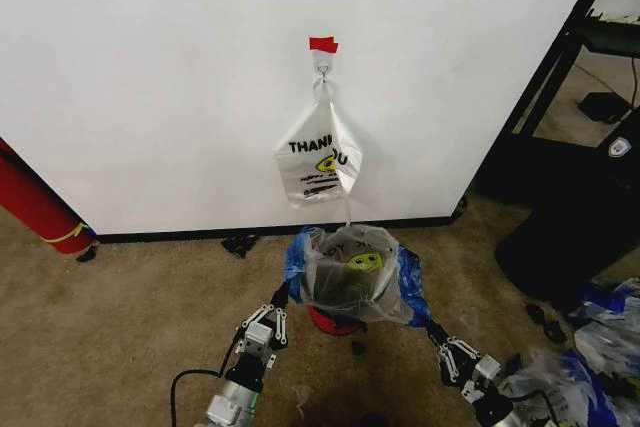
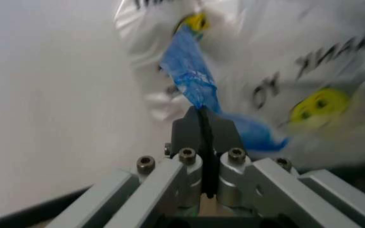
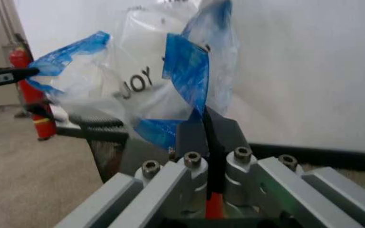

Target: Pick up the garbage bag from the wall and place it over the trash bin.

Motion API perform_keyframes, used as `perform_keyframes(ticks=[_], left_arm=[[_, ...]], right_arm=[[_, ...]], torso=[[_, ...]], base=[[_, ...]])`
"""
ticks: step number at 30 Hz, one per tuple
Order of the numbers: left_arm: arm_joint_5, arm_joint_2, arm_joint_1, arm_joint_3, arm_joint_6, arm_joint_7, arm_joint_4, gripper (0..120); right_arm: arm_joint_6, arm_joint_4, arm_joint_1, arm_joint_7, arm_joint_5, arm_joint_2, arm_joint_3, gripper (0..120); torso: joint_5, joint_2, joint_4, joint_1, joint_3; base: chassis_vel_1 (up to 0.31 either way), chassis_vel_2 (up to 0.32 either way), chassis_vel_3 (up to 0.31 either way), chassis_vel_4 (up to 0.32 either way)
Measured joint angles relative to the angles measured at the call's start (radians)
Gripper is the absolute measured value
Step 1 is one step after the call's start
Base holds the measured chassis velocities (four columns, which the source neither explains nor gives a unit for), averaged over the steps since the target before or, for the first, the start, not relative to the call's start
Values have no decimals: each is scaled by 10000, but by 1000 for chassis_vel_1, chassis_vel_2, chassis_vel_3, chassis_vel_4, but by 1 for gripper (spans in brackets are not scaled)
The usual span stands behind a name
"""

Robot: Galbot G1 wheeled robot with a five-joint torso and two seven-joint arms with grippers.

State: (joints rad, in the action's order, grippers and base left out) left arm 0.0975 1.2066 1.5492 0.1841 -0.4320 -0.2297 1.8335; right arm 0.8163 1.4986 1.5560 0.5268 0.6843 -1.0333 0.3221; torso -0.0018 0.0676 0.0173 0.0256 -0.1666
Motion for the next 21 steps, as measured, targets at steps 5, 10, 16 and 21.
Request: perform_keyframes(ticks=[5, 10, 16, 21], left_arm=[[376, 210, -319, 15, 428, -676, -835, 0], [436, 338, -480, -29, 411, -708, -1380, 0], [600, 455, -523, -179, 288, -550, -1711, 0], [670, 611, -665, -214, 221, -420, -1994, 0]], right_arm=[[11, -890, -651, 196, -121, -504, -187, 0], [52, -1673, -1181, 287, -188, -969, -318, 0], [56, -2550, -1742, 353, -222, -1532, -392, 0], [-27, -3071, -2299, 289, 237, -1958, -380, 0]], torso=[[-3, 0, 1, 0, 0], [-3, 0, 0, 1, 0], [-1, 0, 1, 1, -1], [1, 0, 1, 1, -1]], base=[[0, 0, 0, 0], [0, 0, 0, 0], [0, 0, 0, 0], [0, 0, 0, 0]])
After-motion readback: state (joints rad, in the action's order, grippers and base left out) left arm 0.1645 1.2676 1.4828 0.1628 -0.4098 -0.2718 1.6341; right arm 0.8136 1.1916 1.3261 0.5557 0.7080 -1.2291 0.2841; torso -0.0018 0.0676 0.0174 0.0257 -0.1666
